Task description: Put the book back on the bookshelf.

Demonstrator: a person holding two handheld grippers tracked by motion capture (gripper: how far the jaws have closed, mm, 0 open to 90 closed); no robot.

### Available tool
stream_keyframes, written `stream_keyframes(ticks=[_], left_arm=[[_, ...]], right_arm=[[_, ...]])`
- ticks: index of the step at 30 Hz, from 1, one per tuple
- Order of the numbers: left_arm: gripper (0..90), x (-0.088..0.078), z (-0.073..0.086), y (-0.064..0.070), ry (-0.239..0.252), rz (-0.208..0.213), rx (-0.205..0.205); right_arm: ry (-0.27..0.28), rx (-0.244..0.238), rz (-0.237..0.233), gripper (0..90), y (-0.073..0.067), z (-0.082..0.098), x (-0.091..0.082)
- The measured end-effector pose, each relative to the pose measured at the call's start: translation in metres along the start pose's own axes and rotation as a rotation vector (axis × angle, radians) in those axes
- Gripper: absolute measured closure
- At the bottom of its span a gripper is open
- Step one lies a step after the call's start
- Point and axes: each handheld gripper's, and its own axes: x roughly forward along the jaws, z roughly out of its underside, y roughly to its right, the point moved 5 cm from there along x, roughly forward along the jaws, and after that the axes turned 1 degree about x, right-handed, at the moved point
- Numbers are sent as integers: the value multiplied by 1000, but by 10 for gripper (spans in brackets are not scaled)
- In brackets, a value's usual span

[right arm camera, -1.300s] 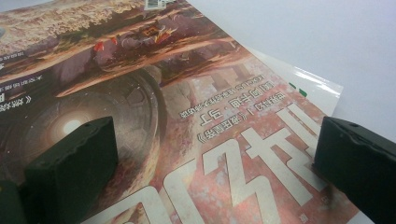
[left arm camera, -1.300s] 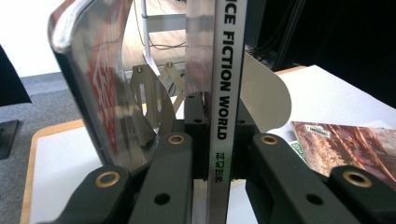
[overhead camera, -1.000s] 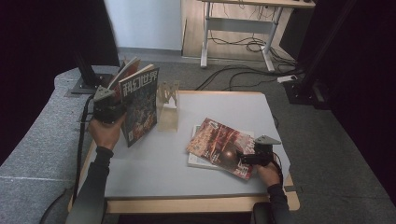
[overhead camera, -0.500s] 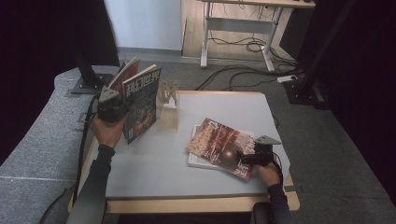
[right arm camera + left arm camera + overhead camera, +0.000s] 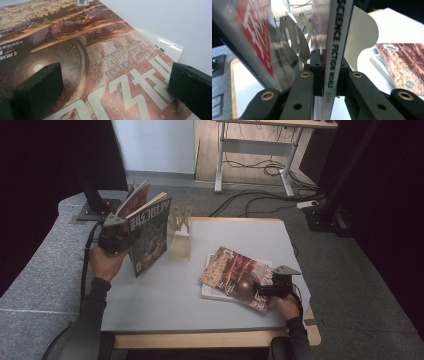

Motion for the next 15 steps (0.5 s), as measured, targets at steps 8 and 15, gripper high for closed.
stream_keyframes(ticks=[8,15], left_arm=[[803,-2,-4,0,-22,-2,5],[797,-6,-15,1,-14,-14,-7]], right_arm=[[1,1,0,0,0,0,0],[2,1,0,0,0,0,0]])
